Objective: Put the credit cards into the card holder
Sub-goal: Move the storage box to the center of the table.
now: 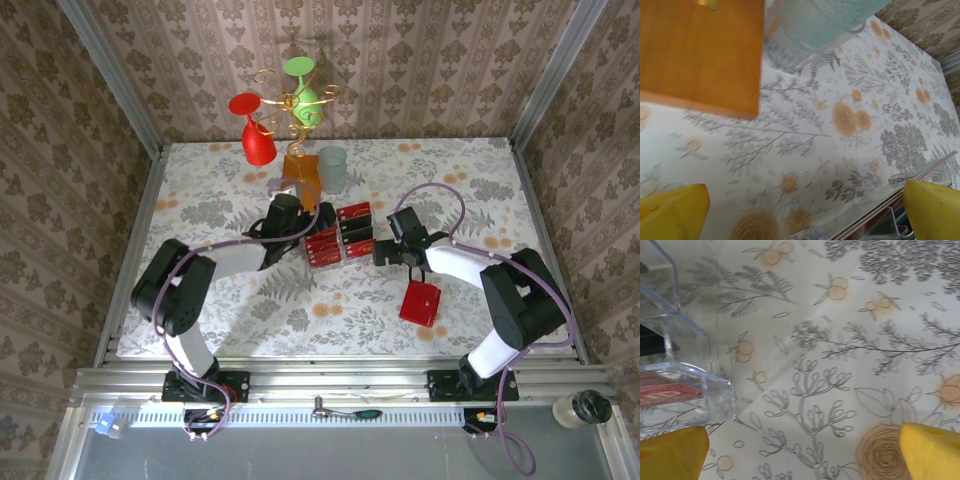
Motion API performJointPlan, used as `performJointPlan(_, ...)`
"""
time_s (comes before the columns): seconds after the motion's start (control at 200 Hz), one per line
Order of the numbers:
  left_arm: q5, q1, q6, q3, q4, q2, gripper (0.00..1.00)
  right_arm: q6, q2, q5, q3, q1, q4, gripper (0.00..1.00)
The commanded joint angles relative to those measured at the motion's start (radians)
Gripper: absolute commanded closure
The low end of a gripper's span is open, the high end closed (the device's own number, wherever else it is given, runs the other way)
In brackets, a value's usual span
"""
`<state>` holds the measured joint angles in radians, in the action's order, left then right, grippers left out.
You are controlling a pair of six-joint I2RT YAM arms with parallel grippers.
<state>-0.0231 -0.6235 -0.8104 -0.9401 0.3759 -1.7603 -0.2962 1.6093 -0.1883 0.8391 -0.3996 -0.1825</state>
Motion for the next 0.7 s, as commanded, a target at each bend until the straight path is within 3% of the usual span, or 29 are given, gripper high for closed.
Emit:
performJointPlan(0.0, -0.051, -0.016, 0.008, -0.088, 0.034, -0.069, 0.0, -0.047, -0.01, -0.015, 0.025, 0.03, -0.037, 0.01)
performJointPlan(0.365, -0.071, -0.029, 0.008, -0.29, -0.01, -0.226, 0.0, -0.075, -0.075, 0.112, 0.018, 0.113, -0.046, 0.01)
performJointPlan(0.695, -0.061, -0.021, 0.112, -0.373, -0.133, -0.222, 0.0, -0.13, -0.26, 0.174, -0.015, 0.142, -0.115, 0.01)
